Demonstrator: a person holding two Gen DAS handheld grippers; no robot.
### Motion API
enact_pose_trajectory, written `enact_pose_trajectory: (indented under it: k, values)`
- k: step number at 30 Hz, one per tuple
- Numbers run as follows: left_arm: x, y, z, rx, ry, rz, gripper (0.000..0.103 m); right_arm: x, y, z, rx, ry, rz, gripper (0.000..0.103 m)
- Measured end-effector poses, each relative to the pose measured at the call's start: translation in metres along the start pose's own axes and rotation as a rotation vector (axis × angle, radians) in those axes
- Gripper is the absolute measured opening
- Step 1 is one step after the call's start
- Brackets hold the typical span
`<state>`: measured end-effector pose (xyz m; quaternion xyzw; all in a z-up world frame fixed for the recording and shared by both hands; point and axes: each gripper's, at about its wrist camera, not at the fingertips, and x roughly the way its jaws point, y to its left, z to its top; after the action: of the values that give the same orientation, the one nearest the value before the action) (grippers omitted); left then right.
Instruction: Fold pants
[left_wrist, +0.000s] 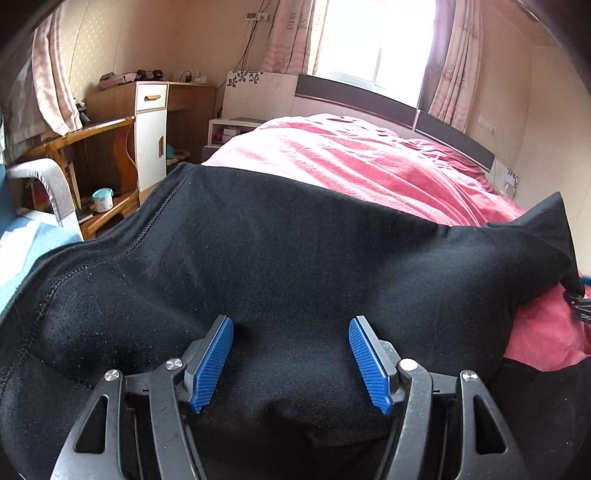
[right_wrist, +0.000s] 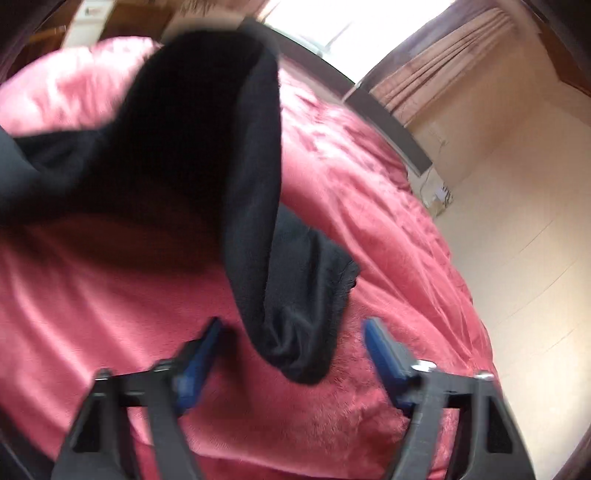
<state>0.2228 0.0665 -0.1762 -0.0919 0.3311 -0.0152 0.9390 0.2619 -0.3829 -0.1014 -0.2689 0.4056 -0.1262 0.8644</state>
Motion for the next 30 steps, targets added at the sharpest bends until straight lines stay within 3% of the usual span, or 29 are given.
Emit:
enact_pose_trajectory:
  k: [1,3,6,14,21,25,30]
  values:
    - [0.0,0.001,0.0,-0.002,0.0,-0.003,0.067,0.006,-0.003,0.002,0.021,0.029,0.028,0.021]
    - [0.001,0.002,0.0,-0.006,0.001,-0.008,0.067,0.008,-0.016,0.005,0.096,0.046,0.074,0.021]
    - [0.0,0.004,0.0,-0.011,0.002,-0.013,0.067,-0.015,-0.039,0.008,0.176,0.002,0.084,0.019]
    - [-0.002,0.007,0.0,-0.021,0.001,-0.027,0.067,-0.135,-0.111,-0.019,0.29,-0.104,0.128,0.018]
    - [-0.004,0.014,-0.001,-0.035,-0.003,-0.053,0.068,-0.196,-0.169,-0.079,0.446,-0.017,0.196,0.017]
    - [-0.004,0.015,-0.001,-0.029,-0.001,-0.062,0.07,-0.179,-0.198,-0.12,0.533,0.054,0.16,0.017]
    - [-0.008,0.011,0.011,-0.024,0.045,-0.074,0.069,-0.122,-0.207,-0.161,0.706,0.165,0.215,0.017]
